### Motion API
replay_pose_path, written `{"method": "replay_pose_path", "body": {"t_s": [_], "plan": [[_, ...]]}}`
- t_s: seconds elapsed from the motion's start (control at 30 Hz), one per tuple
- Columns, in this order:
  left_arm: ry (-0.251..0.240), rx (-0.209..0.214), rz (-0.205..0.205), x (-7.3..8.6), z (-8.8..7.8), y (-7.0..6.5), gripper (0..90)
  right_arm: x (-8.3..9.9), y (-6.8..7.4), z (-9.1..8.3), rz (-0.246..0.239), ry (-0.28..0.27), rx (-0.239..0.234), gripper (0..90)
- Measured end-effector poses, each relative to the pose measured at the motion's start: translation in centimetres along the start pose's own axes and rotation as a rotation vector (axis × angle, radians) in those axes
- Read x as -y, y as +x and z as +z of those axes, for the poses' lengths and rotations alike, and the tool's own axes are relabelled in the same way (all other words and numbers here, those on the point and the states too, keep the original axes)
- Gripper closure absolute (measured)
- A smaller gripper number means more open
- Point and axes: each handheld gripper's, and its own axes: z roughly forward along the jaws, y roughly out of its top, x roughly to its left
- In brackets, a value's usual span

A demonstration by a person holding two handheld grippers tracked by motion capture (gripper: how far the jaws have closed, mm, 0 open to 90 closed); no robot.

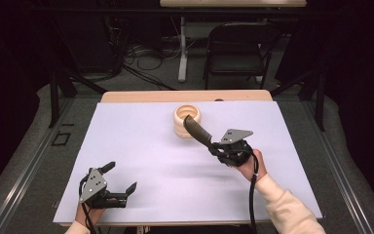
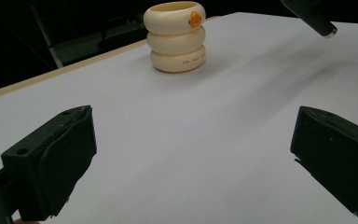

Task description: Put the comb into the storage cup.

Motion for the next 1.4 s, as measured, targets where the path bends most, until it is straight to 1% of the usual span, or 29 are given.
{"method": "replay_pose_path", "body": {"t_s": [0.13,0.37,1.03,1.4], "plan": [[0.000,0.000,0.001,0.0,0.0,0.0,0.3,-0.1,-0.1,0.0,0.011,-0.009,0.010,72.2],[0.001,-0.001,0.002,0.0,0.0,0.0,0.4,-0.2,-0.2,0.1,0.018,-0.017,0.013,72.2],[0.001,0.001,0.003,0.0,0.1,0.0,0.4,-0.9,-0.5,0.7,0.029,-0.046,0.028,72.2],[0.001,-0.002,0.002,0.0,0.0,0.0,0.4,-1.1,-0.7,0.8,0.030,-0.060,0.026,72.2]]}}
